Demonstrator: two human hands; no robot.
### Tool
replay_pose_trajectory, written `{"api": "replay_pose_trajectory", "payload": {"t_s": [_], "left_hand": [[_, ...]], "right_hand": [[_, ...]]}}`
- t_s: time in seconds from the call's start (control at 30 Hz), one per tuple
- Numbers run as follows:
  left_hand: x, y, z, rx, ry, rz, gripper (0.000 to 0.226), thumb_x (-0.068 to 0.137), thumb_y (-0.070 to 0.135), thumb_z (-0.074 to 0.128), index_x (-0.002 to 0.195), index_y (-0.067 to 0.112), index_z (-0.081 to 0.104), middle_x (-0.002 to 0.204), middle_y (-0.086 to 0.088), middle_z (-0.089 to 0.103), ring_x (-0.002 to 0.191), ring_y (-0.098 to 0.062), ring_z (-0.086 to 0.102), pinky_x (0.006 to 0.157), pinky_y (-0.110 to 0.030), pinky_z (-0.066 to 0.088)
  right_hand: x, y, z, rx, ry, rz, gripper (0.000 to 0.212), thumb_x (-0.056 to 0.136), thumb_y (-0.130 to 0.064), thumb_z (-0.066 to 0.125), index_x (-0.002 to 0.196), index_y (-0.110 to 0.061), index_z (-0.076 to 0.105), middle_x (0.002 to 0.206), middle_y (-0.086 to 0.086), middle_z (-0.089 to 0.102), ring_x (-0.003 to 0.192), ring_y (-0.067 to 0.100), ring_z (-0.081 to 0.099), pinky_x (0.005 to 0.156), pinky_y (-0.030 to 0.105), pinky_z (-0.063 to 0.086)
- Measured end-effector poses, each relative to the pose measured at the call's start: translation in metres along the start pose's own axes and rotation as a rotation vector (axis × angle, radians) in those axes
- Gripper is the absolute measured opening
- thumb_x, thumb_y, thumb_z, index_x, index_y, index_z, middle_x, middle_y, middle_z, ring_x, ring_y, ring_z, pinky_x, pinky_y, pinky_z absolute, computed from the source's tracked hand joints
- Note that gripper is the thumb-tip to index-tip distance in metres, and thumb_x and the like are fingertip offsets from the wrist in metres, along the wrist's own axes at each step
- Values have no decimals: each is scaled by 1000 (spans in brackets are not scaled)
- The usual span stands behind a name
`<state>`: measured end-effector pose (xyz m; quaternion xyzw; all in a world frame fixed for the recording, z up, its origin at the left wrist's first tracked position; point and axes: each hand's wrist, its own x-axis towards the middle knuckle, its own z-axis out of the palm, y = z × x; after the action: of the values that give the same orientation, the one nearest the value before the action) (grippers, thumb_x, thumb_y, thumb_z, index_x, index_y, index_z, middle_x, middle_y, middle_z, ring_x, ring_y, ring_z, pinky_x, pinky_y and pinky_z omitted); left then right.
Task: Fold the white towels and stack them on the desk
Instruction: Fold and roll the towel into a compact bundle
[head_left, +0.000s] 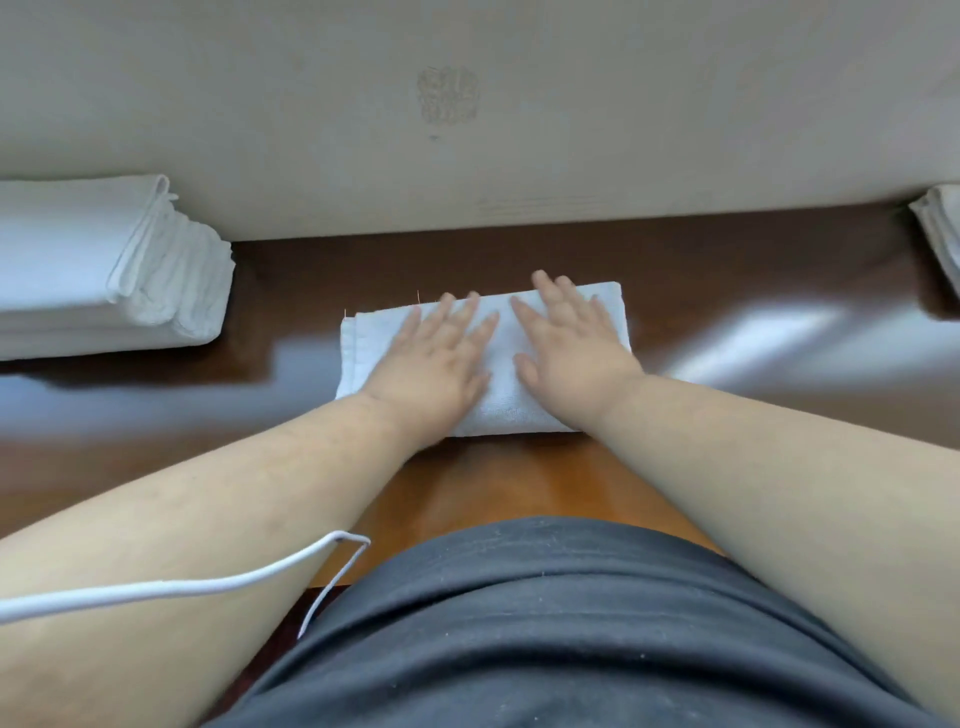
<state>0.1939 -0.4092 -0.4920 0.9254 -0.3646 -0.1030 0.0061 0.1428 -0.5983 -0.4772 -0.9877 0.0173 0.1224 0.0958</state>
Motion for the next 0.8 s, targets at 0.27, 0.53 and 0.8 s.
{"api": "replay_pose_trajectory", "payload": {"t_s": [0.27,0.53,0.8], "left_hand": [[-4,-28,39,-32,-163,-135,80,81,76,-1,152,39,-9,161,4,-19,147,-19,-20,118,-52,-6],[-2,-18,29,-36,-140,-61,72,85,64,-2,151,38,-10,162,-2,-16,148,-25,-14,119,-52,-4],[-16,-46,42,-49,-162,-142,76,84,71,-1,152,39,-6,162,3,-18,148,-18,-17,119,-50,-5]], "right_hand": [[1,36,37,-52,-173,104,86,83,-82,10,154,-38,-13,163,-3,-23,149,19,-21,120,51,-7],[-5,23,41,-74,-60,73,72,90,-65,6,155,-36,-10,164,-2,-19,149,22,-20,119,53,-9],[-9,31,45,19,-166,179,79,82,-79,5,152,-44,-13,162,-9,-23,148,19,-22,117,58,-7]]}}
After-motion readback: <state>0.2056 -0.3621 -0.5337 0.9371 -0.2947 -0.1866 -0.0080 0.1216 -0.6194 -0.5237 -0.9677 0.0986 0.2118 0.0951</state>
